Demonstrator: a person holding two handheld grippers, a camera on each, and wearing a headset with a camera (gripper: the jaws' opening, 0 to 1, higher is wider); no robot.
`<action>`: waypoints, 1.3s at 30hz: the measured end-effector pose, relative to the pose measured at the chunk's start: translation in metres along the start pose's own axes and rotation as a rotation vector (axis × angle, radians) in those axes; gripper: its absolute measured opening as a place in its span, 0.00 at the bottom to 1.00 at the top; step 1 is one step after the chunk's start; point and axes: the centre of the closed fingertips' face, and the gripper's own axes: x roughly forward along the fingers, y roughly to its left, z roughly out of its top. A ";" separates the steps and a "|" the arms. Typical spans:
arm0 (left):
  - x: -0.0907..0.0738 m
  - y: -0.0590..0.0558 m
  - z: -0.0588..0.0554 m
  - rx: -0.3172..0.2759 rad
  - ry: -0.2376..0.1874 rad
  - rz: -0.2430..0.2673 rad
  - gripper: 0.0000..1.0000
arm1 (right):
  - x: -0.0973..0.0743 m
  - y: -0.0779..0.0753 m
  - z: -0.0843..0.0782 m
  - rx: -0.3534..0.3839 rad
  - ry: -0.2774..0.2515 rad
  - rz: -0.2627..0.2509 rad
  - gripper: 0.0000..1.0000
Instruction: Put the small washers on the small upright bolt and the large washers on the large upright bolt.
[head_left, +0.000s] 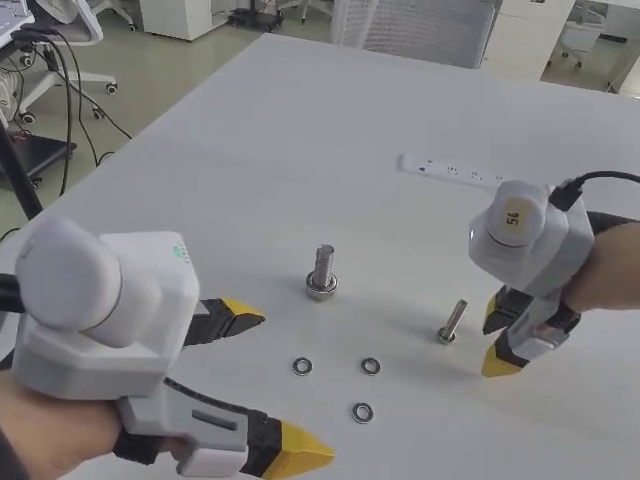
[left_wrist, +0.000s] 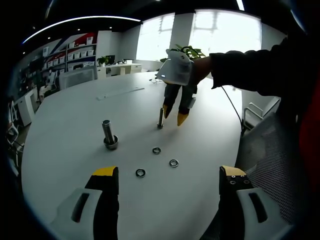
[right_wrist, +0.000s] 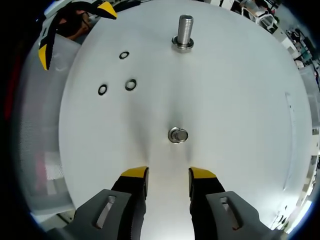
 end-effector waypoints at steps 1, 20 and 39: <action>0.000 0.000 0.000 0.000 0.001 -0.001 0.82 | 0.000 0.001 -0.001 0.001 0.000 0.001 0.34; -0.001 0.000 0.005 0.011 -0.013 -0.001 0.82 | -0.004 0.031 -0.003 0.006 -0.015 0.020 0.34; -0.002 0.001 0.008 0.020 -0.026 0.003 0.82 | -0.008 0.060 0.024 -0.037 -0.049 0.057 0.33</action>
